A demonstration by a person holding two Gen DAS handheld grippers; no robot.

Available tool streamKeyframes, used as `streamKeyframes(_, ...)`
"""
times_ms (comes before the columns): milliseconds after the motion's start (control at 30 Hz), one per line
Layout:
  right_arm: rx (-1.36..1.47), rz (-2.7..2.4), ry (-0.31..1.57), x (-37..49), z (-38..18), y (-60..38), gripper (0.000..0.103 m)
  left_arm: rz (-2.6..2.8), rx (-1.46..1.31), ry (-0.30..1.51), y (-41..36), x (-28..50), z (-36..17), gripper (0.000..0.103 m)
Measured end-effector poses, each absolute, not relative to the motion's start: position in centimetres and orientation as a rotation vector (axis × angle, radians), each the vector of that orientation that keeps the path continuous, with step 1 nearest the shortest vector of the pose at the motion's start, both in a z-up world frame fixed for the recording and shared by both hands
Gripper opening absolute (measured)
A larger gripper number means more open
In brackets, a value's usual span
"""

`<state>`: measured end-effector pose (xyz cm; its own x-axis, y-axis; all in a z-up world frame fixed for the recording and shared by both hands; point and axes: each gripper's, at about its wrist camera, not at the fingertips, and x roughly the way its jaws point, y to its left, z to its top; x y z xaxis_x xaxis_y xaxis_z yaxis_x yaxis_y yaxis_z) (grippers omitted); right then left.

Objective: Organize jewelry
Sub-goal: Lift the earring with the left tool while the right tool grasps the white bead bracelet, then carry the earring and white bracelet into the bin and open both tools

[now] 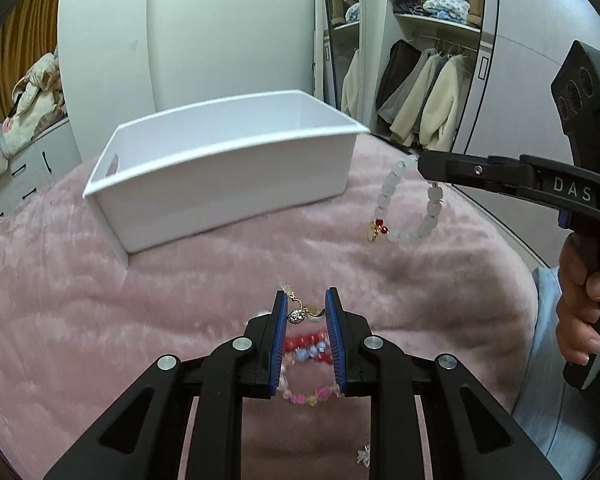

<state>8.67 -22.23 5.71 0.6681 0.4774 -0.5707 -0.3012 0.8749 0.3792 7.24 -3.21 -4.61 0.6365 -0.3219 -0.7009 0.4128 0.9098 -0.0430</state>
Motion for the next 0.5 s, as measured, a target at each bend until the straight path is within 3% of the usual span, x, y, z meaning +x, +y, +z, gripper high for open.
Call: streamKeyframes(500, 0.202, 0.415, 0.681, 10.1, 8.1, -20.9, 0.011, -0.423, 0.108, 0.677, -3.0, 10.5, -0.8, 0.025)
